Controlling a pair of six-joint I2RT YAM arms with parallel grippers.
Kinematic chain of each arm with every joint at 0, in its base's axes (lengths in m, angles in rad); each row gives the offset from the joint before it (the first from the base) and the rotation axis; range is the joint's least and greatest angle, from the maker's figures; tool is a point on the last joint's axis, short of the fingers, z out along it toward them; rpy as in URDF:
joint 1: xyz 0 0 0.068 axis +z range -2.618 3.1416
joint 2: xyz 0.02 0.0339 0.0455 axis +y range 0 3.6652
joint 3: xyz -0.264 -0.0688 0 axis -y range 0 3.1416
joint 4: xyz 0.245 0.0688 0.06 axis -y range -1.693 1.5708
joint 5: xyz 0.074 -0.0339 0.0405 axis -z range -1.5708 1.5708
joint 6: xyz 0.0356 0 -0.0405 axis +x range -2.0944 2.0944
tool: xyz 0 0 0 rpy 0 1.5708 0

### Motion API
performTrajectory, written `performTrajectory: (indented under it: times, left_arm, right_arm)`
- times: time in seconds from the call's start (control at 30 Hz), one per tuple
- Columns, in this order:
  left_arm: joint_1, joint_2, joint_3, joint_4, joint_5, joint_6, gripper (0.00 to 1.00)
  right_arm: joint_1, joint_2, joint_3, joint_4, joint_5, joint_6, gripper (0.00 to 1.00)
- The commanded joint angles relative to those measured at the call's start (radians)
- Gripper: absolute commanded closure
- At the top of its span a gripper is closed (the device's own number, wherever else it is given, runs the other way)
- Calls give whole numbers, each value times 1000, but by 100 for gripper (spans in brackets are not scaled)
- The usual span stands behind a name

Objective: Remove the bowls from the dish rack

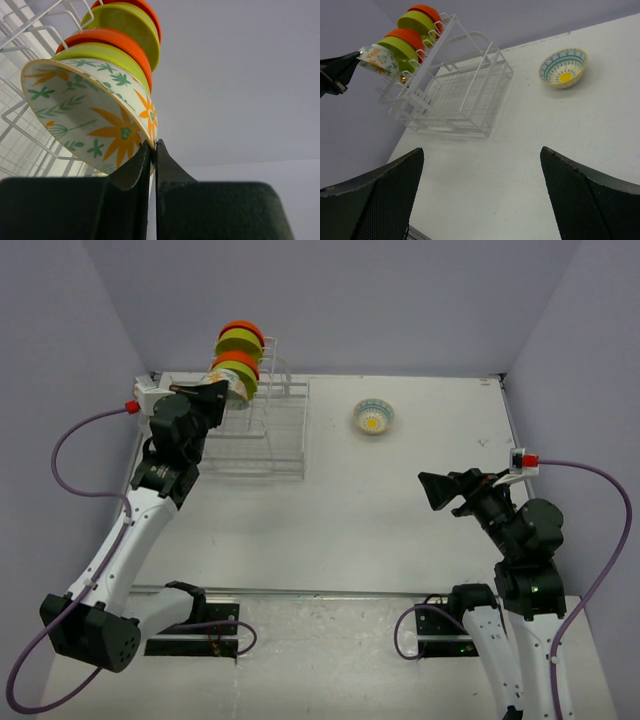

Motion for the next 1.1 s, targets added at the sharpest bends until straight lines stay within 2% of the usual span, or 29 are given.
performTrajectory:
  times: [0.0, 0.6, 0.7, 0.93, 0.97, 1.03, 1.07]
  left_arm:
    - [10, -50, 0, 120, -9, -3, 100]
    - [10, -187, -22, 79, 5, 109, 100]
    - [10, -211, -3, 79, 49, 194, 100]
    - [5, -250, 12, 114, 291, 576, 100]
    - [-4, -230, 26, 114, 384, 607, 100]
    - [-36, -201, 47, 102, 465, 705, 100]
    - [-112, -190, 66, 82, 465, 739, 100]
  right_arm:
    - [2, -1, -5, 40, -26, -17, 1]
    - [2, 10, 5, 32, -34, -24, 1]
    - [1, 17, 8, 40, -34, -21, 1]
    - [1, 45, 27, 49, -72, 2, 1]
    - [1, 48, 33, 49, -80, 9, 1]
    - [1, 60, 42, 54, -89, 16, 1]
    - [1, 66, 51, 54, -92, 22, 1]
